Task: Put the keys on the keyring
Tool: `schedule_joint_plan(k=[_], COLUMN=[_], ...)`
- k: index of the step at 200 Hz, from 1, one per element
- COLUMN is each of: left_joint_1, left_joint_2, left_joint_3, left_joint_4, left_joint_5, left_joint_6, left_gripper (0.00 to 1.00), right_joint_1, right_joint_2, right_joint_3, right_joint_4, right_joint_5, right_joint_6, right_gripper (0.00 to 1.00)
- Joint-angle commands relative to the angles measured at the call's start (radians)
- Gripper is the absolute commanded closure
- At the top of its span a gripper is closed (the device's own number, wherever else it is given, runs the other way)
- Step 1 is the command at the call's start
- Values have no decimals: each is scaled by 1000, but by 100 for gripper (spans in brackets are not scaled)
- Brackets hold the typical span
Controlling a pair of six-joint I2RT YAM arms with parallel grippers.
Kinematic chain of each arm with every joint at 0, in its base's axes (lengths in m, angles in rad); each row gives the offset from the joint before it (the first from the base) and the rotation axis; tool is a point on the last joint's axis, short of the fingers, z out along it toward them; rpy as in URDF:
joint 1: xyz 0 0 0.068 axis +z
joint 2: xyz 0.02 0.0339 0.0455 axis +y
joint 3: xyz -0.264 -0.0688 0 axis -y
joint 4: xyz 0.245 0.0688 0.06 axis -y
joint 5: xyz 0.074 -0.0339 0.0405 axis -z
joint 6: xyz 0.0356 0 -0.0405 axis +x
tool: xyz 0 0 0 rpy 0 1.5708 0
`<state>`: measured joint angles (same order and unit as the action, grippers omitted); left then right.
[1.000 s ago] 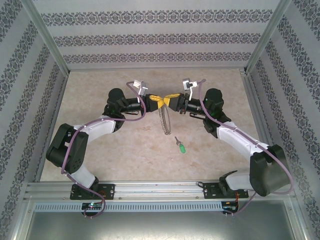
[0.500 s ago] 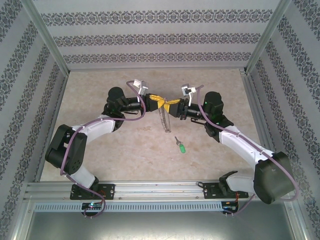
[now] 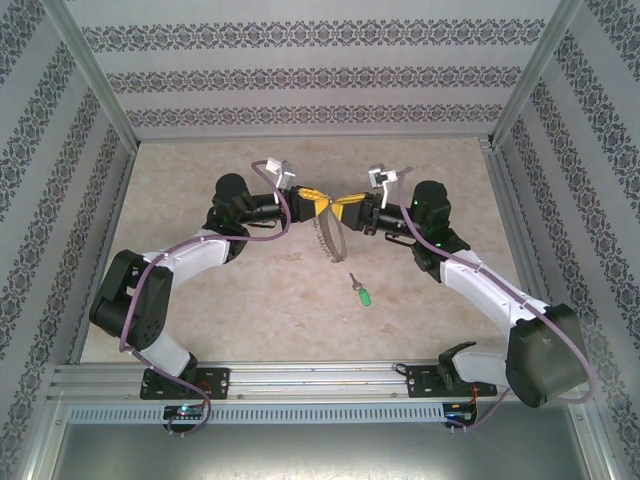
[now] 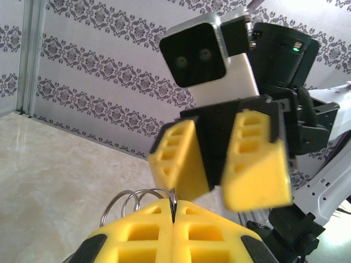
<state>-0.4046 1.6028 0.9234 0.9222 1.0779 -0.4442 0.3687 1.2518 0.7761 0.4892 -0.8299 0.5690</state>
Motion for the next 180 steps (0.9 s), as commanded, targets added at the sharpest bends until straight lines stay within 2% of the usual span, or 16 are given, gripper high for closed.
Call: schedule_joint_plan(k=[1,113,124,159,180], left_joint_1=[-7,-8,-7,-7,-7], left_joint_2=[-47,-37,-37,-35,-36], left_joint_3=[21,33,33,29,28], left_joint_4=[42,50,50,52,51], left_joint_5=[29,34,33,40,42], left_joint_6=[26,12,12,10,10], left_gripper=[100,100,100,100,100], right_joint_1=[-18,57,64,64,55], right_joint_2=[-29,61,73,83,74], right_joint_3=[-23,31,41,60,60], right_joint_4=[49,132,138,144,137], right_joint_5=[-3,-22,-21,-10,-11], right_joint_6=[28,68,71,73,70], right_gripper=[63,64,65,79,80])
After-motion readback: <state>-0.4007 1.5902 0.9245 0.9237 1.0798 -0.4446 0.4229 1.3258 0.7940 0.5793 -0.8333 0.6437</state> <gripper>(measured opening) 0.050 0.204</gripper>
